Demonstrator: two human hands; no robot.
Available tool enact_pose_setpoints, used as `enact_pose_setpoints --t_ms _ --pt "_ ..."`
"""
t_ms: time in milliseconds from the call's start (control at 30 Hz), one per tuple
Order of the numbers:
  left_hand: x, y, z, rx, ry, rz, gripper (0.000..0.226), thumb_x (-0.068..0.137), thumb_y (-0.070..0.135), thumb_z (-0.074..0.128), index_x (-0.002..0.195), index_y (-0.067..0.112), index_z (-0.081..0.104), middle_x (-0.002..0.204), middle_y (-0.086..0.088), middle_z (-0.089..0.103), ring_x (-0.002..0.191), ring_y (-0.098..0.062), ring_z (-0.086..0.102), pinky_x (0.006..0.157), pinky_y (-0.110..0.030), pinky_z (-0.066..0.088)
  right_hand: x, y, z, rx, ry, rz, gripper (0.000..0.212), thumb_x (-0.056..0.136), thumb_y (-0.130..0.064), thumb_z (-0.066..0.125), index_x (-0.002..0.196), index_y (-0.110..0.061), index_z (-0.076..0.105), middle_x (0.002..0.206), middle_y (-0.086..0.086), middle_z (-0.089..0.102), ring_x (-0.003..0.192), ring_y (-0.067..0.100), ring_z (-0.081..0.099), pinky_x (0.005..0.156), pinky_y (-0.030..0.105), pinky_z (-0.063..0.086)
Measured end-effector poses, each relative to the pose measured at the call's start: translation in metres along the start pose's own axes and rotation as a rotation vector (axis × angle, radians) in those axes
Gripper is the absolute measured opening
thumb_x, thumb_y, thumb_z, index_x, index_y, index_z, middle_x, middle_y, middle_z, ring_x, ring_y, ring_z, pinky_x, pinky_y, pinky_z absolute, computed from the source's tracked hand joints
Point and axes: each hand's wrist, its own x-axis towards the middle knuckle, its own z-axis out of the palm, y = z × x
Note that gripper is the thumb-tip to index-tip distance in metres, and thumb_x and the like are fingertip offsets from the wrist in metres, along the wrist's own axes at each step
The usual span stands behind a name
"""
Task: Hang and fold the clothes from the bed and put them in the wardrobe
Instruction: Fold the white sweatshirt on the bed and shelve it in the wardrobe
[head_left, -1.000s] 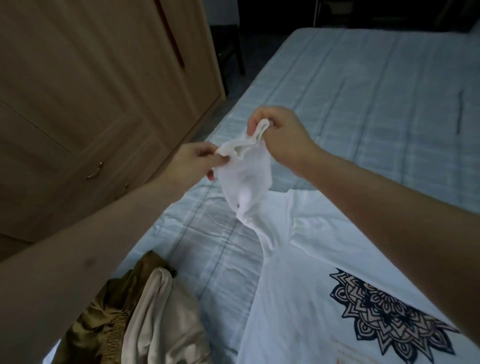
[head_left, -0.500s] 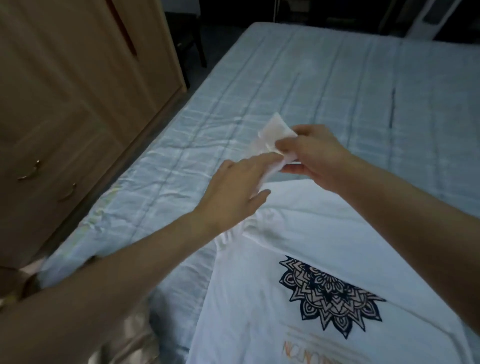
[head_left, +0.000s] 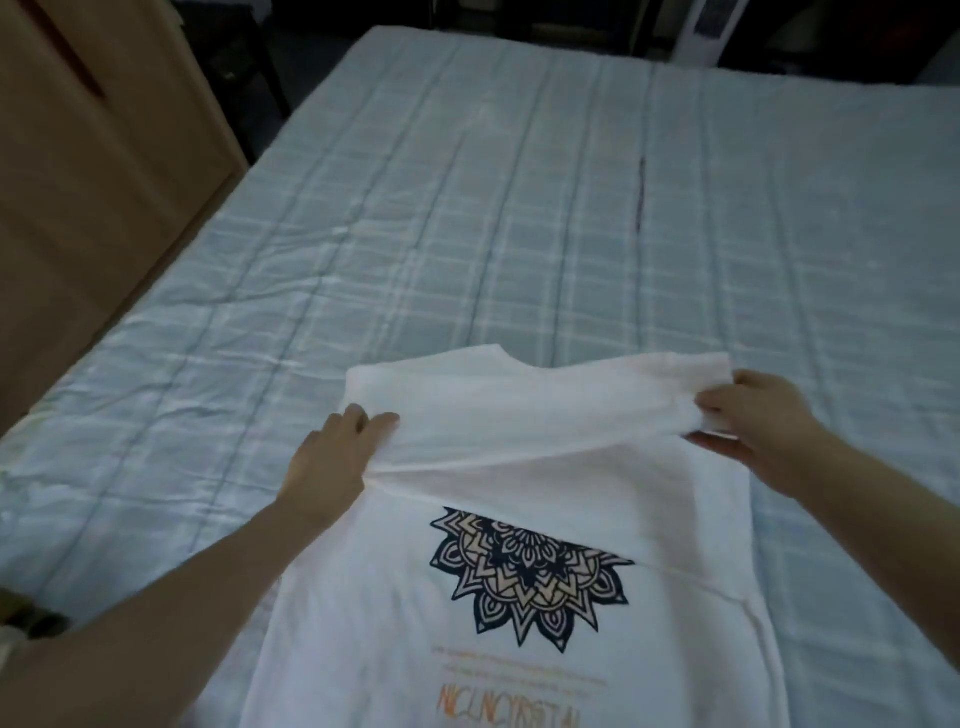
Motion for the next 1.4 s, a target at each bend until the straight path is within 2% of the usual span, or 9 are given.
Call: enact_pose_setpoints --t_ms 267,400,467,600,767,900,1033,1200,1400 --pt "-0.006 -0.02 -0.003 0.255 -0.229 0.433 0.124 0.046 -0.013 0.069 0.154 0.031 0.025 0.161 -0.001 0.024 0.145 -0.022 0.029 0.116 -0.032 0.008 0.029 0.085 -0.017 -0.028 0.133 0.131 0.037 0.086 0.009 0.059 0.119 -0.006 0.051 0.1 0.014 0.054 0.089 0.028 0.055 0.062 0.037 0.053" --pt "-0.004 -0.02 0.009 0.124 -0.463 0.497 0.064 0.101 0.046 0.035 0.152 0.045 -0.003 0.161 0.015 -0.013 0.148 -0.007 -0.014 0.122 -0.034 -0.001 0.038 0.1 -0.025 -0.03 0.235 0.093 0.036 0.086 0.002 0.058 0.119 -0.01 0.048 0.092 0.014 0.056 0.074 0.02 0.054 0.065 0.036 0.051" --pt "0.002 -0.012 0.008 0.068 -0.499 0.463 0.065 0.092 0.072 0.01 0.152 0.046 0.007 0.159 0.019 -0.013 0.147 -0.003 -0.015 0.12 -0.029 -0.008 0.043 0.109 -0.033 -0.213 0.297 0.099 0.042 0.081 -0.001 0.063 0.119 -0.005 0.049 0.097 0.016 0.056 0.08 0.029 0.057 0.071 0.042 0.053" --pt "0.015 0.005 0.017 -0.057 -0.165 0.433 0.052 0.102 0.052 0.021 0.144 0.029 0.044 0.161 0.004 0.021 0.149 -0.017 0.018 0.12 -0.037 0.011 0.043 0.123 -0.032 -0.767 0.348 -0.08 0.045 0.077 -0.009 0.063 0.116 0.001 0.044 0.112 0.028 0.048 0.099 0.042 0.05 0.084 0.047 0.044" --pt "0.028 0.029 0.038 -0.026 -0.09 0.175 0.061 0.097 0.053 0.021 0.155 0.035 0.015 0.164 0.006 -0.003 0.151 -0.016 -0.008 0.12 -0.048 -0.002 0.038 0.143 -0.001 -1.036 0.191 -0.593 0.057 0.096 -0.032 0.044 0.146 -0.01 0.032 0.15 0.022 0.03 0.135 0.04 0.031 0.108 0.054 0.03" --pt "0.027 0.035 0.056 0.044 -0.208 0.065 0.08 0.083 0.079 0.016 0.153 0.044 -0.003 0.161 0.014 -0.016 0.147 -0.013 -0.023 0.117 -0.053 -0.012 0.046 0.181 -0.008 -1.287 -0.032 -0.477 0.069 0.093 -0.057 0.004 0.155 -0.029 0.002 0.163 0.005 -0.003 0.15 0.023 -0.005 0.121 0.047 0.003" --pt "0.037 0.041 0.052 -0.064 -0.121 0.047 0.063 0.089 0.067 0.02 0.146 0.044 0.032 0.16 0.01 0.02 0.148 -0.021 0.012 0.116 -0.049 0.006 0.053 0.178 -0.001 -1.383 0.015 -0.414 0.067 0.092 -0.054 0.014 0.152 -0.024 0.023 0.16 0.012 0.017 0.147 0.031 0.014 0.118 0.049 0.009" --pt "0.098 0.036 0.033 -0.111 0.209 0.104 0.035 0.089 0.035 0.038 0.113 0.024 0.061 0.123 0.0 0.056 0.114 -0.027 0.052 0.097 -0.038 0.025 0.09 0.118 0.009 -1.259 0.23 -0.67 0.043 0.088 -0.036 0.03 0.101 -0.009 0.061 0.108 0.014 0.058 0.095 0.035 0.053 0.086 0.047 0.041" --pt "0.169 0.029 0.006 -0.219 -0.126 -0.137 0.035 0.079 0.022 0.067 0.113 0.026 0.062 0.112 0.002 0.066 0.109 -0.022 0.06 0.1 -0.036 0.036 0.151 0.048 0.017 -1.324 -0.011 -0.274 0.049 0.083 -0.033 0.062 0.129 -0.019 0.049 0.129 0.01 0.052 0.122 0.031 0.048 0.11 0.055 0.025"
